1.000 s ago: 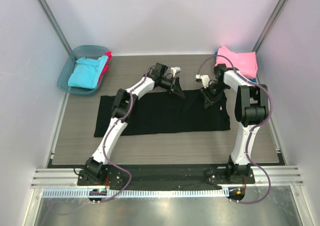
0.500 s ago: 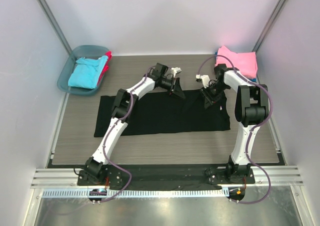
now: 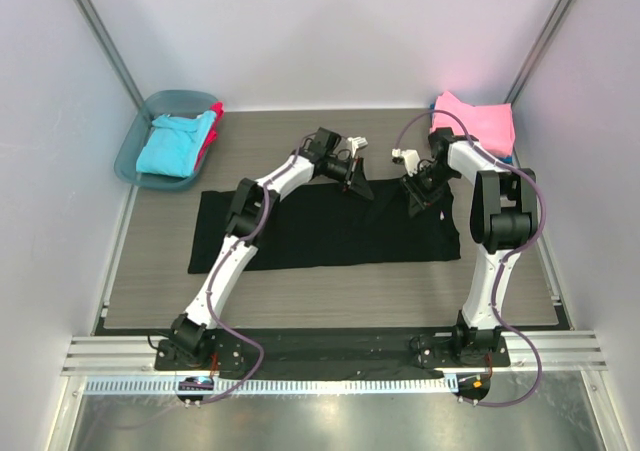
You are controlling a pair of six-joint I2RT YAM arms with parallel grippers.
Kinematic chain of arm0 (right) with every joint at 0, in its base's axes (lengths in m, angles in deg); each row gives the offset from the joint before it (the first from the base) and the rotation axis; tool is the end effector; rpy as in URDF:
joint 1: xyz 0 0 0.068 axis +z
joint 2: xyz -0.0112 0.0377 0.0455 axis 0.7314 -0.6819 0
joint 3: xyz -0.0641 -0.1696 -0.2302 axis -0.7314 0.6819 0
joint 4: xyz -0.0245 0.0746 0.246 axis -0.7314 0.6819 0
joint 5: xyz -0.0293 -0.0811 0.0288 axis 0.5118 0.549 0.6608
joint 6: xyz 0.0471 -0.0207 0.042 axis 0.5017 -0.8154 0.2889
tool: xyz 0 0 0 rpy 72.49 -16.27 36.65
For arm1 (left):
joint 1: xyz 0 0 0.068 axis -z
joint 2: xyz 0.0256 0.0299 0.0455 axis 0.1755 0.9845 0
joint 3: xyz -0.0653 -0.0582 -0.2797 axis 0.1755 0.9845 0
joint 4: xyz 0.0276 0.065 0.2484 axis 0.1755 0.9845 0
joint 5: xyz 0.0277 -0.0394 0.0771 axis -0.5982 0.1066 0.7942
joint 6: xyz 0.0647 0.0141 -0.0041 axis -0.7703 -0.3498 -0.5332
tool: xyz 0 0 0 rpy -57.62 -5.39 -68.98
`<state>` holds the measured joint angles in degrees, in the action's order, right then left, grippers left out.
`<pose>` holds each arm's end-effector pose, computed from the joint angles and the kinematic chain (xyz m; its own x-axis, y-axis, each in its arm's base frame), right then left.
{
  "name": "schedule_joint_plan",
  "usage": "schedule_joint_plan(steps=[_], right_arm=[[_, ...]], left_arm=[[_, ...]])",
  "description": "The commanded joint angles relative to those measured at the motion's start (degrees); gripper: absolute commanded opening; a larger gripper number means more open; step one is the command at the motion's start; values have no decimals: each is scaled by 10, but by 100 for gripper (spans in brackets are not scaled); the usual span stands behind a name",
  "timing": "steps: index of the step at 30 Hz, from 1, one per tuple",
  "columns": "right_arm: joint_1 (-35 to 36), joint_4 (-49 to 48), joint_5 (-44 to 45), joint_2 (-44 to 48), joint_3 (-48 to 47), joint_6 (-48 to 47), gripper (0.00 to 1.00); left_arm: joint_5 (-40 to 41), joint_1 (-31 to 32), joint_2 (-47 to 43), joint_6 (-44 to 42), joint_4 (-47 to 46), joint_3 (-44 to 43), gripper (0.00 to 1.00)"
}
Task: Fold and stack the t-shirts
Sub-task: Fold the tshirt
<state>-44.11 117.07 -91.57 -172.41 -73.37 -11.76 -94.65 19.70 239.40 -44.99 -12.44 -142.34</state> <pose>0.4024 0.0421 0.1663 -0.7276 -0.6039 -0.3254 -0.6831 0.6813 0.2631 0.4947 -0.3387 0.0932 -0.9285 0.2888 -0.2334 0.3033 0.2272 -0.9254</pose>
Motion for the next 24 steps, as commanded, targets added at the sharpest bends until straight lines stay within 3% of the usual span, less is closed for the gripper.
schedule_joint_plan(steps=[1,12,13,24], right_arm=[[2,-18,14,1,21,-2,33],[1,-27,23,-2,34,0,33],[1,-28,24,-3,34,2,33],[0,-39,36,-13,36,4,32]], left_arm=[[-4,4,0,6,-15,-9,17],[17,-27,-22,-23,6,-18,6],[21,-31,-24,-26,11,-16,0],[30,-44,-46,-64,43,-7,0]])
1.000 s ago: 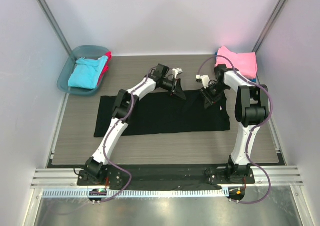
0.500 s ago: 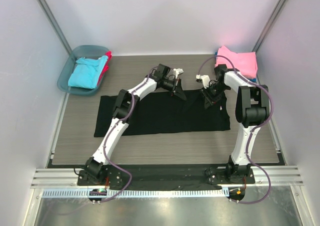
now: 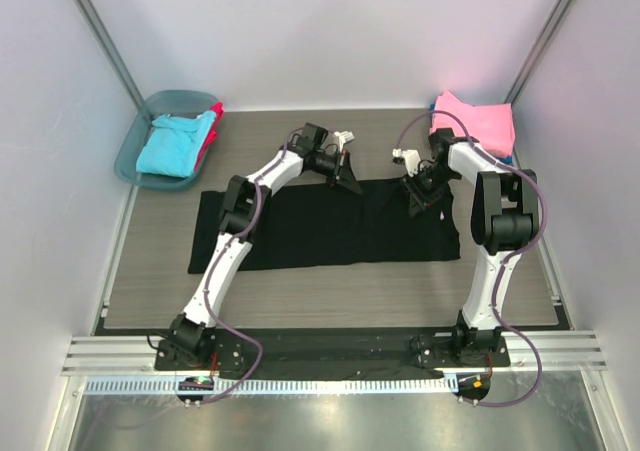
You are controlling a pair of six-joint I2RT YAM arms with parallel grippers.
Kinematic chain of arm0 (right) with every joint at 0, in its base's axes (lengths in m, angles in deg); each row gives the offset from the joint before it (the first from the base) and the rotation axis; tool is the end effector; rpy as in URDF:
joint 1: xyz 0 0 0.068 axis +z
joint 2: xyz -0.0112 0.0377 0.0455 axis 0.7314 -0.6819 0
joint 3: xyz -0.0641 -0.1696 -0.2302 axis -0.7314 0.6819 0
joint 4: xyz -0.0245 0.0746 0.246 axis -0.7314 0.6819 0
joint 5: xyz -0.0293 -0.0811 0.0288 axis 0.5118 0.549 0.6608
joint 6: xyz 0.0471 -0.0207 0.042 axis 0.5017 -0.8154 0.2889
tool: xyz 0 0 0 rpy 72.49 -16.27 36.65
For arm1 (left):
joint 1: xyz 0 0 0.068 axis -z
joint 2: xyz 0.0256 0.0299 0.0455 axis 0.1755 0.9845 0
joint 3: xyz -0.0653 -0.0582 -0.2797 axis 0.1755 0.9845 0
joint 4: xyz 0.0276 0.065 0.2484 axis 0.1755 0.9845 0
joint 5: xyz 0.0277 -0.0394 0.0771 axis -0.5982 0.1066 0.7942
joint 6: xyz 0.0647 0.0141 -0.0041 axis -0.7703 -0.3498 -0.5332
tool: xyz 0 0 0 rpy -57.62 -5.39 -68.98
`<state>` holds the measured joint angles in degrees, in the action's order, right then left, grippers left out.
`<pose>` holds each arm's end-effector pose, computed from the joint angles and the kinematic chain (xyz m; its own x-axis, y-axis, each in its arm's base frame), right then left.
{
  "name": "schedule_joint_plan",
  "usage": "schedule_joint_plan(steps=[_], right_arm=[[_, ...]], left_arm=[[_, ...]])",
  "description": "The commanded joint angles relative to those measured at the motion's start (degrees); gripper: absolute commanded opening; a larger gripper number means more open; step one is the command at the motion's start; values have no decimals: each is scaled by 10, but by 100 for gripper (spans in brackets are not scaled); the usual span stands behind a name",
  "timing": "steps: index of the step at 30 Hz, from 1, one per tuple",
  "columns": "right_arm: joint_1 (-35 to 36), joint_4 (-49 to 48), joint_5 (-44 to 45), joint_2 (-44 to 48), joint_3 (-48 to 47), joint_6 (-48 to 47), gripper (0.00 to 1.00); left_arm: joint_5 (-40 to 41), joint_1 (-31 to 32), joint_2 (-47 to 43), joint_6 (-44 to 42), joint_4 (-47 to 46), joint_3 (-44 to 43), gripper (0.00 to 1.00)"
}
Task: Fold and stack the t-shirts
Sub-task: Fold the tshirt
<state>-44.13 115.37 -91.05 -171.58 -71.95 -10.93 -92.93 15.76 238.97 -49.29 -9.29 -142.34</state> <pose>0.4003 0.0414 0.1659 -0.7317 -0.5957 -0.3313 -0.6768 0.6929 0.2489 0.5146 -0.3020 0.0929 -0.9360 0.2353 -0.2618 0.3223 0.2739 -0.9062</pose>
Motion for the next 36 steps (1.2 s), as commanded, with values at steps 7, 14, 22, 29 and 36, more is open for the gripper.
schedule_joint_plan(steps=[7,14,22,29,36], right_arm=[[-1,-26,36,-19,28,-1,32],[-1,-37,40,-17,38,7,32],[-1,-38,40,-26,29,11,32],[-1,-38,43,-14,31,16,32],[-44,-52,33,101,3,73,33]], left_arm=[[-4,-19,-78,-27,13,17,0],[-2,-37,-153,-91,32,106,0],[0,-37,-166,-87,34,149,6],[30,-42,-167,-99,45,129,28],[135,-83,-303,-285,216,148,38]])
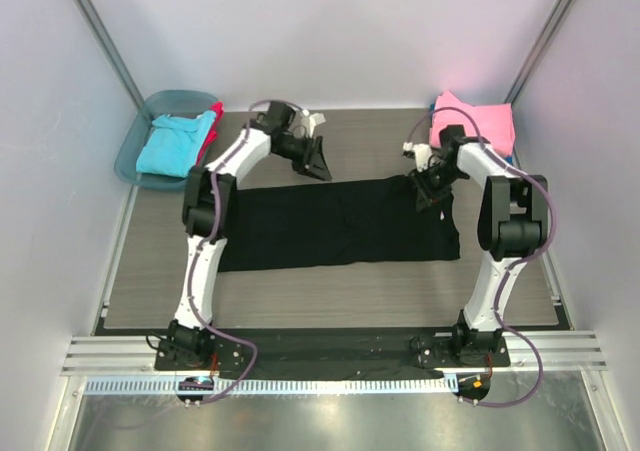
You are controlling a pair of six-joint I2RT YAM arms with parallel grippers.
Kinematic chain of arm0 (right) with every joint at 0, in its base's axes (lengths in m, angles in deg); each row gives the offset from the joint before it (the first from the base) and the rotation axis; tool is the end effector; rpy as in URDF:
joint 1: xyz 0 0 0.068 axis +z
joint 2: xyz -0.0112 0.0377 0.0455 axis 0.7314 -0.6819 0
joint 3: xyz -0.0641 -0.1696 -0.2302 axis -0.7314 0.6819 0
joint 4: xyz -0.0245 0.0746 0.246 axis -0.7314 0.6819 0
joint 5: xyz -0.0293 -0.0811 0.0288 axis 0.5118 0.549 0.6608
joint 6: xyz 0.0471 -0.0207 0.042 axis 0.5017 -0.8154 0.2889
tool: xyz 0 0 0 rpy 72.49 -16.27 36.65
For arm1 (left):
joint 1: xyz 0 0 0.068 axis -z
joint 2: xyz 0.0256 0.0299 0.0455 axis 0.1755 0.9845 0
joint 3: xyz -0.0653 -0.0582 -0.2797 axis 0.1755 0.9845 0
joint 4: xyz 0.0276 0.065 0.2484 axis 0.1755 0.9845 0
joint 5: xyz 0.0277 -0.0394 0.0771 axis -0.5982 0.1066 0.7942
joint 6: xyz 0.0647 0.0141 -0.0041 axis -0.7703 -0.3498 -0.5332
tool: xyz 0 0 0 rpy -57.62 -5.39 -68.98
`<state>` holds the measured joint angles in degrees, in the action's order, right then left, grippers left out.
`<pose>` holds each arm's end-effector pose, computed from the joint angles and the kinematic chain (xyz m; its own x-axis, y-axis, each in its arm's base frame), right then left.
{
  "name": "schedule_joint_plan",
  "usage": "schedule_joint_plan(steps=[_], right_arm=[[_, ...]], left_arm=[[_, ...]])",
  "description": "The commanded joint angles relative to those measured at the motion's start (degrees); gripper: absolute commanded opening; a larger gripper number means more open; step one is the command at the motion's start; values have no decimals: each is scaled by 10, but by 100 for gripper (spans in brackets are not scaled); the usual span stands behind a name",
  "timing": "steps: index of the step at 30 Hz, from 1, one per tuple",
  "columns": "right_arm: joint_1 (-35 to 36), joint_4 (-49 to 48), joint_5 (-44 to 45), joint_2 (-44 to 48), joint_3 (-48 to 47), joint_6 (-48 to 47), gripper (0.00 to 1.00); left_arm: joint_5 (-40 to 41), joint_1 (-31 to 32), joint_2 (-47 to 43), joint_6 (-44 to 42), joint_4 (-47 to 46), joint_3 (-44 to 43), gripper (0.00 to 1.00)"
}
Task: Fold and stack the t-shirts
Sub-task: Fold the tshirt
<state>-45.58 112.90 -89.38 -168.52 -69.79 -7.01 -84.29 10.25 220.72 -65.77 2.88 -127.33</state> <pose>0.3961 0.0297 0.1767 -0.7724 -0.5330 -0.3455 -0.6178 0.7567 0.2139 0.4950 -0.2299 0.1710 -0.8973 0.2237 -0.3805 0.4412 0.4284 -0.7886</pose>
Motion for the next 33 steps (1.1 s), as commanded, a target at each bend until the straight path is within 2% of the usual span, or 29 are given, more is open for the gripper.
schedule_joint_plan(steps=[1,2,3,6,8,9,13,16,19,23,33], right_arm=[[-40,-32,15,76,-35,42,33],[-45,-34,11,73,-44,46,34],[-49,-31,9,71,-51,49,34],[-52,-11,3,78,-41,22,35],[-53,5,5,97,3,-21,35],[-53,12,4,118,20,-38,36],[-54,53,8,168,100,-96,38],[-54,79,9,208,150,-115,38],[-55,79,11,243,199,-114,39],[-54,68,35,251,238,-116,41],[-56,6,109,228,310,-129,41]], left_arm=[[79,-34,-147,-153,125,4,40],[95,-34,-154,-211,158,8,41],[107,-35,-159,-240,231,13,41],[129,-35,-166,-313,360,35,42],[140,-38,-201,-337,378,87,46],[146,-45,-218,-342,368,155,46],[193,-57,-289,-368,322,289,45],[215,-72,-313,-385,316,355,40],[230,-86,-336,-395,298,421,41],[256,-96,-353,-390,241,481,42],[324,-123,-335,-365,140,572,42]])
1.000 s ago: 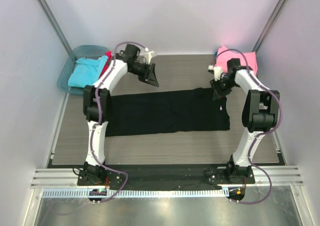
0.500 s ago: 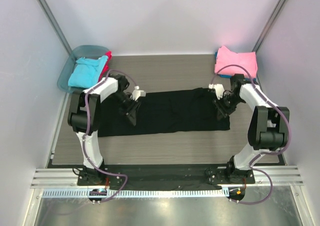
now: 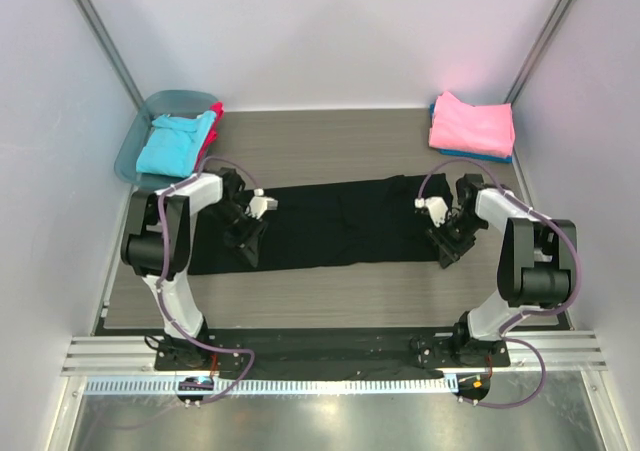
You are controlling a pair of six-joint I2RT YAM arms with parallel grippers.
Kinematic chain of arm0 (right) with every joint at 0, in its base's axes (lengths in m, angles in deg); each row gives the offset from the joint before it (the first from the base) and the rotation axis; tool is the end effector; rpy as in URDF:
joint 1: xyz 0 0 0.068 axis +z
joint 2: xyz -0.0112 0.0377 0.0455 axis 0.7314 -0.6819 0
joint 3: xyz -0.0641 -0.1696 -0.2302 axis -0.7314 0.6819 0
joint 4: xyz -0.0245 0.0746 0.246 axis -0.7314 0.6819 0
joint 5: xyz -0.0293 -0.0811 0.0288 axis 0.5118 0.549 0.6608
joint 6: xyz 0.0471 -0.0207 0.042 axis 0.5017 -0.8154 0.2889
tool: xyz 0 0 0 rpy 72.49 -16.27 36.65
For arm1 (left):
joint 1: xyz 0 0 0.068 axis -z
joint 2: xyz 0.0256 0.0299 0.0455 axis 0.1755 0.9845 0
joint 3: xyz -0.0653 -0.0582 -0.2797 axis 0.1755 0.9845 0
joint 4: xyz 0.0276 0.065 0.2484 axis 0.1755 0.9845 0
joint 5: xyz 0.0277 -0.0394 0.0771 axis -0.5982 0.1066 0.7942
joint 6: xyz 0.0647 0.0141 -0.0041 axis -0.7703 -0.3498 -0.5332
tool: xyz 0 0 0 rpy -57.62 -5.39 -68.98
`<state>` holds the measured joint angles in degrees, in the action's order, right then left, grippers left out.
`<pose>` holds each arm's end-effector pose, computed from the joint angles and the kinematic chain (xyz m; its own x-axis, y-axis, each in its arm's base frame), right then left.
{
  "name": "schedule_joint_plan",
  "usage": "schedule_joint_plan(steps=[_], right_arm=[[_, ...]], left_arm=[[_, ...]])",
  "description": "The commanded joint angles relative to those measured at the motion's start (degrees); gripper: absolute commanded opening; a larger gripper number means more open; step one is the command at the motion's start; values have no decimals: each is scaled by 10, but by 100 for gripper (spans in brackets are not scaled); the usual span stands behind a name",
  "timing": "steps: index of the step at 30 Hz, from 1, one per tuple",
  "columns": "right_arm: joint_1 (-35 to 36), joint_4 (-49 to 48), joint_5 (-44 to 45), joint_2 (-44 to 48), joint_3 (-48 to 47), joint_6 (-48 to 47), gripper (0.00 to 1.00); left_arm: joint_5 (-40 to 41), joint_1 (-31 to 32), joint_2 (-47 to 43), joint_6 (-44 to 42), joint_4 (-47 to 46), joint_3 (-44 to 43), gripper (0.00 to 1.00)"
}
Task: Fold and stack the t-shirts
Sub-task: Fold the tshirt
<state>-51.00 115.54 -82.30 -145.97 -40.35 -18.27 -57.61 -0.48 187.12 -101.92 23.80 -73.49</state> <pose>0.2576 -0.0043 0.1706 -0.7535 -0.6311 -0.1845 -0.6571 0.7320 0.1800 0.3001 -0.0766 0.1521 -0.8474 0.5285 -0.0501 0.4781 0.7186 -0.5050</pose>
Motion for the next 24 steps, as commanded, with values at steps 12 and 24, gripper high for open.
schedule_joint_plan(steps=[12,24], right_arm=[[-35,-60,112,93,142,-55,39],[-43,-17,53,171,83,-33,40]], left_arm=[[58,-68,-154,11,-16,62,44],[1,-200,-236,72,102,-98,66]])
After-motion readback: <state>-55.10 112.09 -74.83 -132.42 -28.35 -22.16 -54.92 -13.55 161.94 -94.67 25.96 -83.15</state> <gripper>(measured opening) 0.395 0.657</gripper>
